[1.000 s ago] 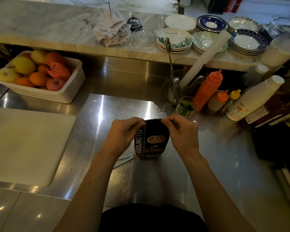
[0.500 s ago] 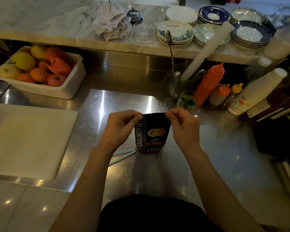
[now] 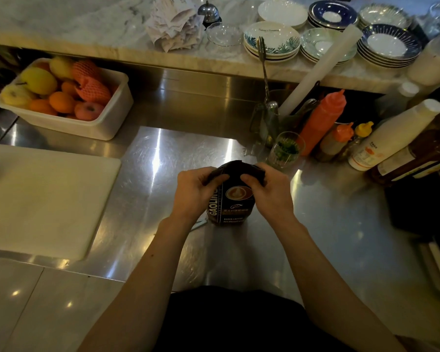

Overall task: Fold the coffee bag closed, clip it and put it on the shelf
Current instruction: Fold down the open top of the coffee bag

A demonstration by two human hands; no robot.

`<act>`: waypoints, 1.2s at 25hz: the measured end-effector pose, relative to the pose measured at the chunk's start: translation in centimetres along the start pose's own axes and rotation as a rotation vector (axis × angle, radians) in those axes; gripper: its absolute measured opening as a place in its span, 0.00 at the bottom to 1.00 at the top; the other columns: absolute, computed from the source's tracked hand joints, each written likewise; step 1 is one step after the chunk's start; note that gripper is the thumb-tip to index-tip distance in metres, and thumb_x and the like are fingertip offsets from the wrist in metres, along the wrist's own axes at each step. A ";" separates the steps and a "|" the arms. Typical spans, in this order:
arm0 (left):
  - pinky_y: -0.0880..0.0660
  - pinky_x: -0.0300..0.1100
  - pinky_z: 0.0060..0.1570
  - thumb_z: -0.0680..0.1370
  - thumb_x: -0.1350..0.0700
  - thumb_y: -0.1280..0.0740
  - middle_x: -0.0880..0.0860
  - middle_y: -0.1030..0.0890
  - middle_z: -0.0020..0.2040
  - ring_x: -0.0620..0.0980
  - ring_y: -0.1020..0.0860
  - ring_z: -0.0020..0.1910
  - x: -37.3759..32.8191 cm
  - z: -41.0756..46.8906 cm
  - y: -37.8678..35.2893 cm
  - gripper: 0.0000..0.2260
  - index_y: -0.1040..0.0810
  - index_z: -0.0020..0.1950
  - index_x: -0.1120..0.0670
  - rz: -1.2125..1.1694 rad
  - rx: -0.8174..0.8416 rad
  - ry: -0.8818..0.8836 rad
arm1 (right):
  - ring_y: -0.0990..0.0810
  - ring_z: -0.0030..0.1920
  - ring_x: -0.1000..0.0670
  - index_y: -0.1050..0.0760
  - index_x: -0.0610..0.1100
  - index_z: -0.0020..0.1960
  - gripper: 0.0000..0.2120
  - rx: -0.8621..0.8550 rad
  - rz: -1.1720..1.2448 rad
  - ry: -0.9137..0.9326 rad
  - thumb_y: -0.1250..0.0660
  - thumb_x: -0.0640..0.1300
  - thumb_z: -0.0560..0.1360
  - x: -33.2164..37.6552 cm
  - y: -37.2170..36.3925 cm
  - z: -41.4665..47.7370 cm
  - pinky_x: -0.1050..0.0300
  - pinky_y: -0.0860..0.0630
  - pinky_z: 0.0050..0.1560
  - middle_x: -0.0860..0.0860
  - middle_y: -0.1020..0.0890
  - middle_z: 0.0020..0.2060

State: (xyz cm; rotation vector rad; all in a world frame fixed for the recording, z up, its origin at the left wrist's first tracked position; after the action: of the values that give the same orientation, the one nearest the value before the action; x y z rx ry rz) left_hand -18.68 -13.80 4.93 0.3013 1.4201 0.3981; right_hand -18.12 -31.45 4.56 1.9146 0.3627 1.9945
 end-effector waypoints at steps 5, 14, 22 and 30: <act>0.23 0.33 0.44 0.78 0.61 0.33 0.52 0.15 0.43 0.43 0.19 0.44 -0.1 0.5 0.0 0.08 0.16 0.54 0.57 0.083 0.214 -0.069 | 0.21 0.39 0.67 0.19 0.39 0.49 0.06 0.118 -0.039 0.087 0.34 0.35 0.76 0.2 0.3 0.7 0.75 0.27 0.39 0.56 0.20 0.37; 0.21 0.33 0.42 0.75 0.63 0.30 0.54 0.14 0.40 0.47 0.16 0.40 1.2 1.0 1.7 0.04 0.15 0.48 0.60 -0.033 0.223 0.046 | 0.20 0.39 0.60 0.18 0.40 0.47 0.04 0.072 -0.049 0.064 0.29 0.37 0.73 -0.8 1.3 0.7 0.69 0.23 0.40 0.49 0.16 0.39; 0.22 0.32 0.47 0.72 0.64 0.27 0.51 0.15 0.48 0.40 0.16 0.46 1.8 0.3 1.0 0.12 0.18 0.54 0.55 -0.143 0.243 0.122 | 0.20 0.40 0.64 0.19 0.40 0.51 0.06 -0.012 -0.001 0.053 0.31 0.38 0.75 -0.5 0.9 0.2 0.72 0.24 0.41 0.51 0.18 0.40; 0.26 0.28 0.37 0.74 0.64 0.28 0.47 0.18 0.34 0.34 0.21 0.33 2.4 0.6 -0.3 0.05 0.17 0.43 0.54 -0.033 0.163 0.099 | 0.18 0.44 0.61 0.20 0.44 0.55 0.11 0.189 0.032 -0.086 0.31 0.37 0.74 -2.4 -0.6 0.3 0.65 0.21 0.48 0.54 0.17 0.45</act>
State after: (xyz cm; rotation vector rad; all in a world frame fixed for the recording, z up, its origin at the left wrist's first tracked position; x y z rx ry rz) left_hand -17.82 -13.03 2.74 0.3941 1.5561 0.2733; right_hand -17.72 -31.91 2.17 2.1253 0.5164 1.9510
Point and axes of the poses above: each hand's wrist, its own z-axis towards the middle knuckle, its own y-axis out of the back of the hand, x = y × z, the point moved 8 cm from there along z, towards the middle knuckle
